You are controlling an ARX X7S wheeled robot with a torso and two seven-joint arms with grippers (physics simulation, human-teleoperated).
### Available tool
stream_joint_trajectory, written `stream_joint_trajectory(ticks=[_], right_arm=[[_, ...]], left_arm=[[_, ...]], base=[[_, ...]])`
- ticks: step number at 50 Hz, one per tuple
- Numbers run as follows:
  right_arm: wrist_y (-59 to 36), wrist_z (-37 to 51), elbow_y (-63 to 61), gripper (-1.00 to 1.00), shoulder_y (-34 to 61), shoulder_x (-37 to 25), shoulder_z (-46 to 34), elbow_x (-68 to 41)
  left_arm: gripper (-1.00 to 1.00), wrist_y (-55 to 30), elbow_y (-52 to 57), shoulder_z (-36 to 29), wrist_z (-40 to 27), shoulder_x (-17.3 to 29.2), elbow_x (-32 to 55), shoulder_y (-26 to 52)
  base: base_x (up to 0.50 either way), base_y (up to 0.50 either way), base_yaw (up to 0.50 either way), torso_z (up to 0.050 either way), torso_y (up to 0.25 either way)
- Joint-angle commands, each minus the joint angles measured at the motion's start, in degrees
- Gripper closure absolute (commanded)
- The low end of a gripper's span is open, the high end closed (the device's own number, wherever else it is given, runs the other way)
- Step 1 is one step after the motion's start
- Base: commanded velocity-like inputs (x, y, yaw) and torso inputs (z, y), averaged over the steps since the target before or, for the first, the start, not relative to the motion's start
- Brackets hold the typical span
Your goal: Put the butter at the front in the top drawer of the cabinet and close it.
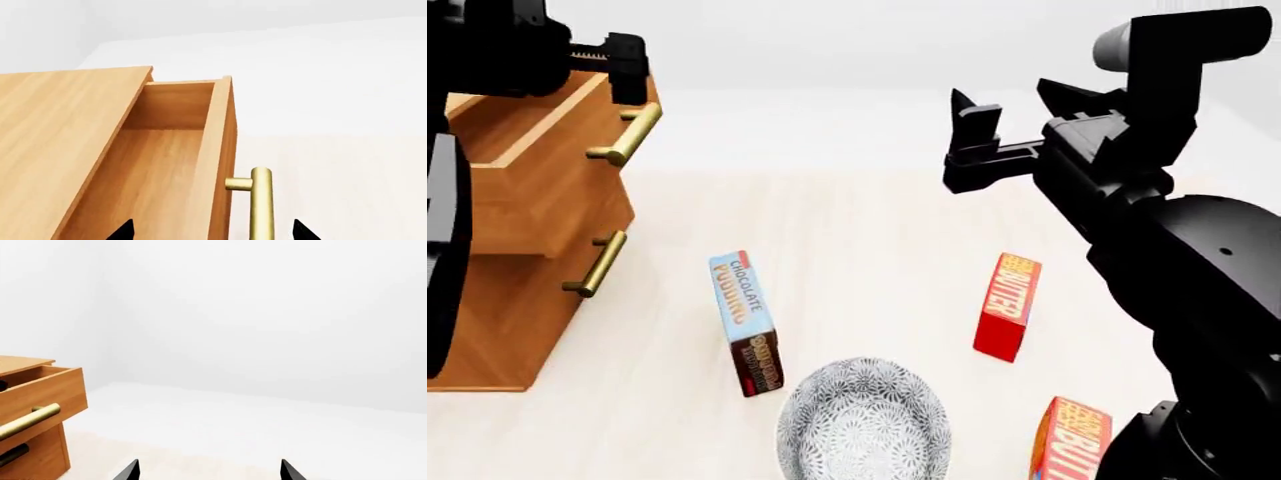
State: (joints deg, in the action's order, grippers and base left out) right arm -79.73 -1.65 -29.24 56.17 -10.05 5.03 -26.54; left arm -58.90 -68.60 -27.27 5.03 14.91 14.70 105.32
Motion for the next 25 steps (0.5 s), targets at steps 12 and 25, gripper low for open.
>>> stream_joint_trajectory(ticks=[12,25], right_arm=[[0.6,0.8,0.0,-1.0,-0.9,-0.3,0.1,-0.9],[0.5,1.3,0.0,-1.0,-0.6,-0.3,0.1,-1.6]], left_arm=[[-1.0,-7.1,9.2,3.3,-2.8,3.8,2.4,-7.6],[-1.0,-5.0,6.9,3.4,-4.5,4.7,1.4,-7.5]], base=[[0.0,0.0,0.0,0.0,0.0],[0.0,0.0,0.0,0.0,0.0]])
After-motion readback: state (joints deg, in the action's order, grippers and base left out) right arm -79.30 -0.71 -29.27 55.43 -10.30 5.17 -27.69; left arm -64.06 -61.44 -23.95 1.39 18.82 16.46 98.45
